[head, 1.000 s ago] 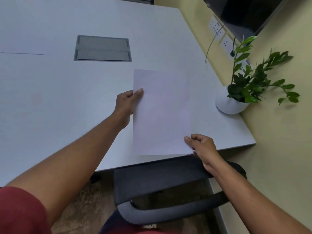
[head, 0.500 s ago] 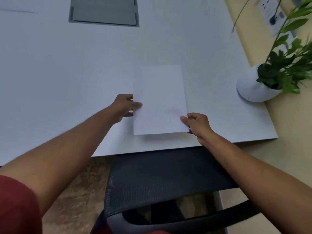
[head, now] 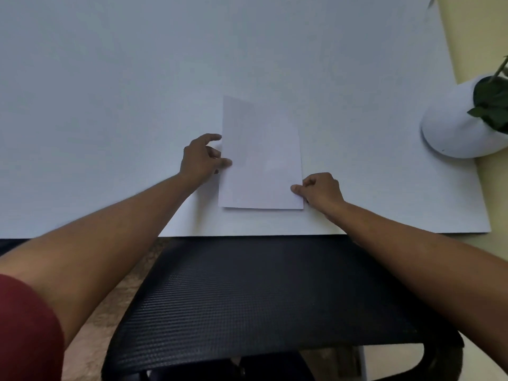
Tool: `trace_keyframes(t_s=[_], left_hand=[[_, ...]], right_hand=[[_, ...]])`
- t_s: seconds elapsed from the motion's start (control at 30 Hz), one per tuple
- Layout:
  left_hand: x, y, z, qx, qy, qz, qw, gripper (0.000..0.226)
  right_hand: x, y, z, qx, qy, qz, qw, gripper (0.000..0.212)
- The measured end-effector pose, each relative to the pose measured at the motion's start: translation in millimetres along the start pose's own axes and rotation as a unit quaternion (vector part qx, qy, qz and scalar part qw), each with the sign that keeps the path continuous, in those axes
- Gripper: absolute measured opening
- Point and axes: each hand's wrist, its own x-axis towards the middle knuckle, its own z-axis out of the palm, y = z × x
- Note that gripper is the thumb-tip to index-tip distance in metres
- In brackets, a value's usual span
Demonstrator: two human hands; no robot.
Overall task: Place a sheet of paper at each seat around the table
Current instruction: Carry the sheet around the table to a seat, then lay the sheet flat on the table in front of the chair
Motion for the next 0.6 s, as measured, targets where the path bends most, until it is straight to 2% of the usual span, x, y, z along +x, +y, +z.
trace_keyframes(t_s=[0.23,0.4,0.5,0.6], left_hand=[[3.3,-5.1,1.5,0.074,-0.011,0.047,0.996,0.083],[5.7,-16.7,1.2,0.252,-0.054,0.128,0.958,0.082],[3.8,-28.5,-3.7,0.34,-0.014,0.218,0.915,0.069],[4.3,-39.5,-12.3,0.406,-0.025,0.309,0.86,0.073]], right_hand=[[9.2,2.1,2.1,-0.087,0.002,-0.022,0.996,0.039],[12.1,6.4,-0.6,-0.129,0.005,-0.027,0.991,0.039],[9.0,13.9,-5.6,-0.155,0.038,-0.118,0.98,0.04],[12.3,25.9,-12.0,-0.227,0.059,-0.294,0.927,0.047]])
